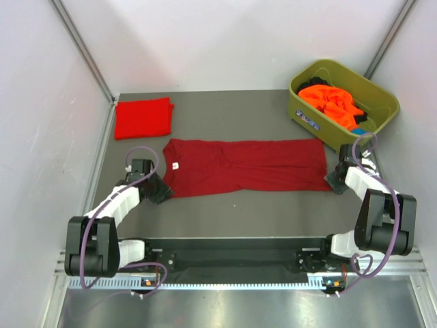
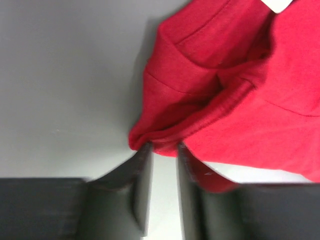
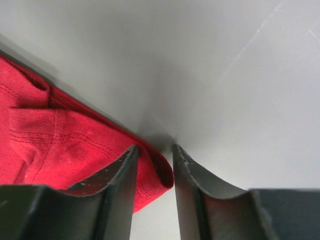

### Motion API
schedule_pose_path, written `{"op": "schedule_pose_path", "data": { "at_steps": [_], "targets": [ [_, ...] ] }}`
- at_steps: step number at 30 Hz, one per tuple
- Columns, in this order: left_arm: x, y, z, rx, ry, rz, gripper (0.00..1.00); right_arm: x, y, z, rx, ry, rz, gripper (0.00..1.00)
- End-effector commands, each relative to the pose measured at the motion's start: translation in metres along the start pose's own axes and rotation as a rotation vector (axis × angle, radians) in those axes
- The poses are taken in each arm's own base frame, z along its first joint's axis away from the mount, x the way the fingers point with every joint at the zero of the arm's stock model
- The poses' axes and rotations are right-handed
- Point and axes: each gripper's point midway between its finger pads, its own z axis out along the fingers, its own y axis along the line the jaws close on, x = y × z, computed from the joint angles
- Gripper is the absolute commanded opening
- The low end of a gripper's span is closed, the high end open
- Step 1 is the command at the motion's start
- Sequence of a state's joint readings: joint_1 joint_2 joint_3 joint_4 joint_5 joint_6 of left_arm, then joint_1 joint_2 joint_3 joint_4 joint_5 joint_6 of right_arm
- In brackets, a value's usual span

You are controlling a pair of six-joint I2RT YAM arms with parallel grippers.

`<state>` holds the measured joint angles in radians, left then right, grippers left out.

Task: Fold and stack the t-shirts
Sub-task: Fold the tshirt

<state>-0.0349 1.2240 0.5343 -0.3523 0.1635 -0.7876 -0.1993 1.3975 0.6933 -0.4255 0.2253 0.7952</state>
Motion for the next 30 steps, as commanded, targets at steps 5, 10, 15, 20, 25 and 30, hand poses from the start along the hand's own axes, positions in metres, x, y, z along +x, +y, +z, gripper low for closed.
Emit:
{"op": "schedule_pose_path", "data": {
  "at_steps": [5,10,15,20,25,30],
  "targets": [
    [-0.016,0.0,0.004,-0.04,-0.046,0.021,0.0,-0.004,-0.01,0.006,0.05,-0.012,-0.029,0.15],
    [-0.034,0.018,-0.012,-0.175,-0.13,0.031,0.0,-0.002,-0.018,0.005,0.078,0.002,-0.084,0.0],
    [-0.041,0.022,-0.023,-0.221,-0.143,0.076,0.0,0.003,-0.026,-0.001,0.106,0.026,-0.112,0.0],
    [-0.036,0.034,-0.02,-0.259,-0.127,0.1,0.0,0.011,-0.036,-0.01,0.116,0.045,-0.118,0.0],
    [-0.036,0.044,-0.02,-0.32,-0.125,0.086,0.0,0.029,-0.041,-0.013,0.082,0.085,-0.115,0.0],
    [-0.03,0.039,-0.024,-0.304,-0.092,0.067,0.15,0.037,-0.044,-0.016,0.074,0.109,-0.118,0.09]
  ]
}}
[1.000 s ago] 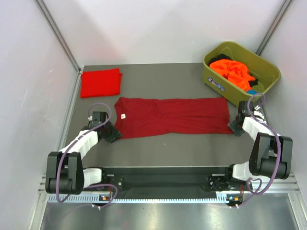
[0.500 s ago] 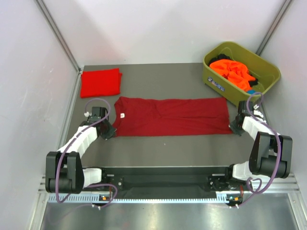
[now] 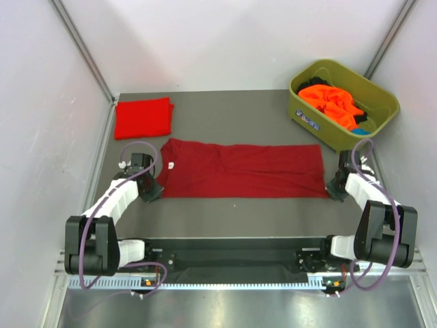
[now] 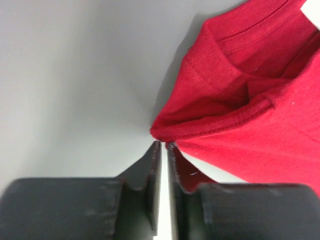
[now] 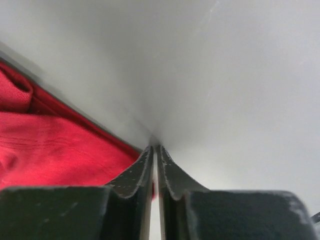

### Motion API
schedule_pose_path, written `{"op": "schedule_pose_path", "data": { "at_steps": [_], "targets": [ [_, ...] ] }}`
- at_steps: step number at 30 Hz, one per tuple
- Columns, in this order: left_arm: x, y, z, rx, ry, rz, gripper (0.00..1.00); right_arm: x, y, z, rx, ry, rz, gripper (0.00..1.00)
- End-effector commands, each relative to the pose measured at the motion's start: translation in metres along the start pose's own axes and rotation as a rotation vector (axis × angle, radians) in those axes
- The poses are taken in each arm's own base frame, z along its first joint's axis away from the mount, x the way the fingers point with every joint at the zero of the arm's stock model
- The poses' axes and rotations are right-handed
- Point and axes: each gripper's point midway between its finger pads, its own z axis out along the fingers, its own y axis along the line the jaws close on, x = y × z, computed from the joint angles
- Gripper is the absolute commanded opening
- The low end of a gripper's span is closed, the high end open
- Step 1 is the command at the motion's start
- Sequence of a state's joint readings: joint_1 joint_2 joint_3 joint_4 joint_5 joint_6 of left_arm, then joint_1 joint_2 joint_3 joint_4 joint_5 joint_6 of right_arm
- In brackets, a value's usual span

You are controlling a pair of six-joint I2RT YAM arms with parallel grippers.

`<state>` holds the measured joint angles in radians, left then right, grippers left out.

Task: Fold and stack the t-shirts
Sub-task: Fold the tshirt

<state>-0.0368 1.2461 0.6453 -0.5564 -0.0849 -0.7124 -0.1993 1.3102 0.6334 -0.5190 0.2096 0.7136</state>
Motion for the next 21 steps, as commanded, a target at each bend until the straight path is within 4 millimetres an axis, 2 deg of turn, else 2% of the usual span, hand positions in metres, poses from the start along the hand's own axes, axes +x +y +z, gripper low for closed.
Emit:
{"op": "schedule_pose_path", "data": {
  "at_steps": [1,3,7,8,10,11,12,14,15,17,18,20,21],
  "targets": [
    [-0.002,0.003,-0.007,-0.033,0.015,-0.005,0.18,0.015,-0.013,-0.003,0.03,0.055,-0.018,0.12],
    [-0.005,0.0,-0.011,-0.031,0.023,-0.01,0.24,0.016,-0.013,-0.005,0.024,0.06,-0.016,0.21],
    [-0.021,-0.003,-0.022,-0.057,-0.012,0.004,0.29,0.01,-0.018,-0.009,0.06,0.041,-0.016,0.27],
    [-0.039,-0.006,-0.029,-0.071,-0.066,0.023,0.3,0.005,-0.019,-0.01,0.069,0.021,-0.01,0.27],
    [-0.055,-0.008,-0.037,-0.091,-0.111,0.042,0.32,-0.005,-0.015,-0.015,0.05,-0.023,0.005,0.28],
    [-0.07,-0.018,-0.046,-0.068,-0.149,0.062,0.32,-0.008,-0.011,-0.017,0.031,-0.033,0.008,0.28],
    [-0.077,-0.026,-0.05,-0.04,-0.163,0.071,0.33,-0.015,-0.002,-0.021,-0.003,-0.053,0.012,0.27],
    [-0.094,-0.059,-0.059,0.104,-0.2,0.118,0.33,-0.022,0.022,-0.028,-0.111,-0.067,-0.024,0.27],
    [-0.088,-0.081,-0.062,0.223,-0.162,0.145,0.34,-0.023,0.038,-0.034,-0.173,-0.066,-0.048,0.27],
    [-0.088,-0.107,-0.064,0.35,-0.15,0.161,0.39,-0.029,0.058,-0.04,-0.245,-0.082,-0.06,0.27],
    [-0.09,-0.129,-0.07,0.461,-0.146,0.176,0.4,-0.027,0.066,-0.038,-0.267,-0.069,-0.072,0.27],
    [-0.091,-0.147,-0.06,0.52,-0.102,0.184,0.41,-0.03,0.079,-0.037,-0.301,-0.069,-0.083,0.27],
    [-0.09,-0.156,-0.049,0.543,-0.063,0.188,0.42,-0.027,0.079,-0.027,-0.286,-0.047,-0.091,0.27]
  ]
}}
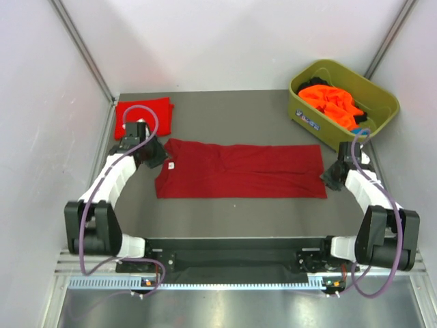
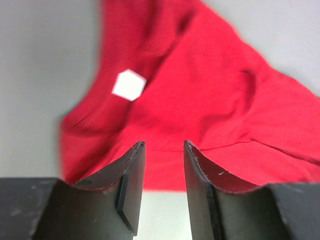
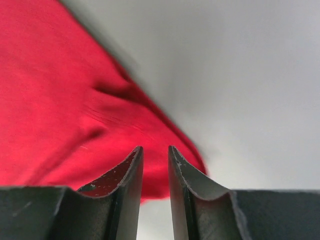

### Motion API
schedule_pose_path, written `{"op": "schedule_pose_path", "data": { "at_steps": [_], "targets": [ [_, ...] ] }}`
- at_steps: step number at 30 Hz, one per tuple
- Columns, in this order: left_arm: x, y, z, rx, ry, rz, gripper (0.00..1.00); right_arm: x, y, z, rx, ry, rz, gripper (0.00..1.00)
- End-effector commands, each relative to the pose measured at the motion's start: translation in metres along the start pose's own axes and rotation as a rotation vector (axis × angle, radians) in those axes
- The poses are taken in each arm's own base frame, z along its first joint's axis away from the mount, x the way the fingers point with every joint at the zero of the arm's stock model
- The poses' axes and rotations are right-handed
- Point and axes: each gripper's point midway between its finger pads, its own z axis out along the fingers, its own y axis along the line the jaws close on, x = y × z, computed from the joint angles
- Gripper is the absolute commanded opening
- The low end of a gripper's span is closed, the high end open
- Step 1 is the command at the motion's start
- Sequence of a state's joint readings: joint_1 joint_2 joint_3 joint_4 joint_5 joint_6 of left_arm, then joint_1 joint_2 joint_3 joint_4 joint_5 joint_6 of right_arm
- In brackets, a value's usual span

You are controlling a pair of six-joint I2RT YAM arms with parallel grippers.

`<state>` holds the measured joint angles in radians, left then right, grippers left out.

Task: Fold and stack the t-shirts
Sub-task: Fold the tshirt

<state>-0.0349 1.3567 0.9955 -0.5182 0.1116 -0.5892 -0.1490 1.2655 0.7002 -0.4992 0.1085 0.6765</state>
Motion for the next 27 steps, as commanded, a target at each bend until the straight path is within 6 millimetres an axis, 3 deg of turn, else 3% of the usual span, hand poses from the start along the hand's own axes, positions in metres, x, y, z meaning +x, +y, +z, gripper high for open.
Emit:
{"op": "schedule_pose_path", "data": {
  "at_steps": [1,4,8,11,14,17,20,23,25,26,27],
  "targets": [
    [-0.014,-0.05,0.024,0.24,0.045,0.049,0.42,-0.018,0.033,0.01,-0.096,-0.022,-0.047,0.27],
    [-0.029,-0.059,0.047,0.259,0.041,0.066,0.42,-0.019,0.028,0.032,-0.062,-0.007,-0.101,0.27],
    [-0.037,-0.054,0.075,0.215,0.056,0.072,0.43,-0.018,0.014,0.052,-0.014,0.008,-0.116,0.26],
    [-0.044,-0.055,0.088,0.21,0.064,0.084,0.43,-0.02,0.008,0.05,-0.007,-0.007,-0.113,0.25],
    [-0.047,-0.057,0.098,0.209,0.084,0.116,0.44,-0.026,0.024,0.033,-0.108,-0.047,-0.153,0.27],
    [-0.053,-0.062,0.104,0.231,0.087,0.171,0.45,-0.038,0.055,0.001,-0.244,-0.12,-0.202,0.32],
    [-0.055,-0.069,0.106,0.272,0.096,0.233,0.46,-0.046,0.102,-0.036,-0.412,-0.193,-0.261,0.39],
    [-0.05,-0.064,0.115,0.241,0.143,0.262,0.47,-0.033,0.16,-0.069,-0.586,-0.228,-0.368,0.46],
    [-0.045,-0.063,0.123,0.241,0.171,0.277,0.47,-0.01,0.207,-0.081,-0.743,-0.193,-0.456,0.49],
    [-0.044,-0.062,0.126,0.238,0.178,0.278,0.46,-0.011,0.232,-0.094,-0.817,-0.198,-0.479,0.49],
    [-0.042,-0.061,0.129,0.236,0.188,0.282,0.47,0.013,0.251,-0.084,-0.854,-0.127,-0.532,0.5]
  ]
}}
